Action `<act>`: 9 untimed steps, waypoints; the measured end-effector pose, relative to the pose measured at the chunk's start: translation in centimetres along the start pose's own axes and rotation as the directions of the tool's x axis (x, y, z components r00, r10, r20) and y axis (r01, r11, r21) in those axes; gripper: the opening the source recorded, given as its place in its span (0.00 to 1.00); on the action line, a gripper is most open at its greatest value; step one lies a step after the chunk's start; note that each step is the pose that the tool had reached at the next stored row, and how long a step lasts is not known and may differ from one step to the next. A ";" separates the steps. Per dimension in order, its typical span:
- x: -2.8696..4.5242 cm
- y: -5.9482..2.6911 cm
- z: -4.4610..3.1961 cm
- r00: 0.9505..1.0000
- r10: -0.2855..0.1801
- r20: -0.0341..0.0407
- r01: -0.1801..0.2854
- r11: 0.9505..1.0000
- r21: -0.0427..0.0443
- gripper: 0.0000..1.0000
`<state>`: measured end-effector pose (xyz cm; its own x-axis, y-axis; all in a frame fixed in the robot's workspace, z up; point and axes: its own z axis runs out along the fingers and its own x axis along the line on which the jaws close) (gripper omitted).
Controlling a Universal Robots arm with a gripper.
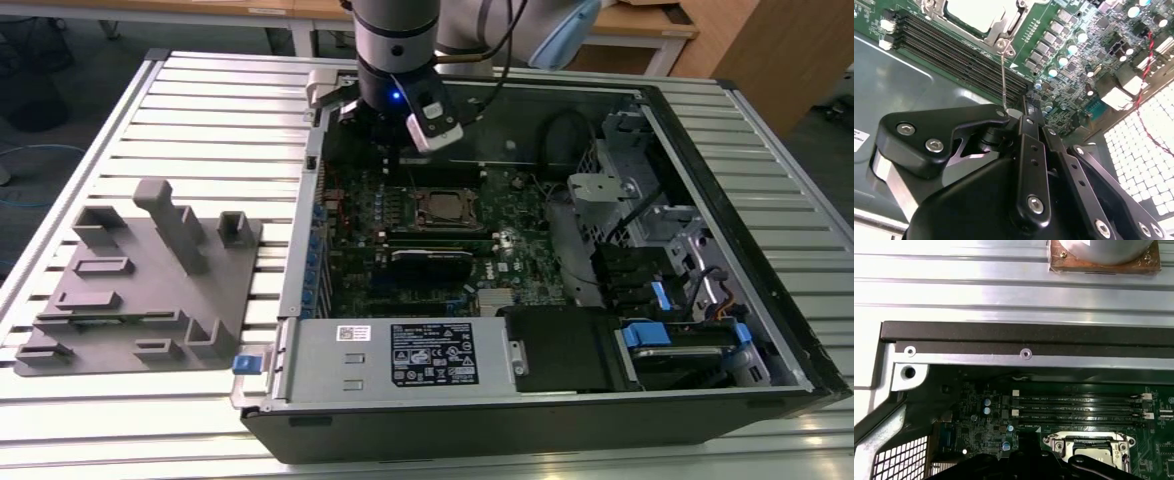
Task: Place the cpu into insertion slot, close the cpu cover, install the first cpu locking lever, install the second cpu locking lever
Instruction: 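Install the first cpu locking lever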
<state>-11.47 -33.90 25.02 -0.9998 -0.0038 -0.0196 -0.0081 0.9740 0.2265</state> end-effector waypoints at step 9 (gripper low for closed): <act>-1.54 -0.01 0.02 1.000 0.000 0.000 0.000 1.000 -0.010 0.11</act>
<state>-9.94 -33.91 25.03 -0.9998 -0.0035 -0.0194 -0.0080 0.9718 0.2358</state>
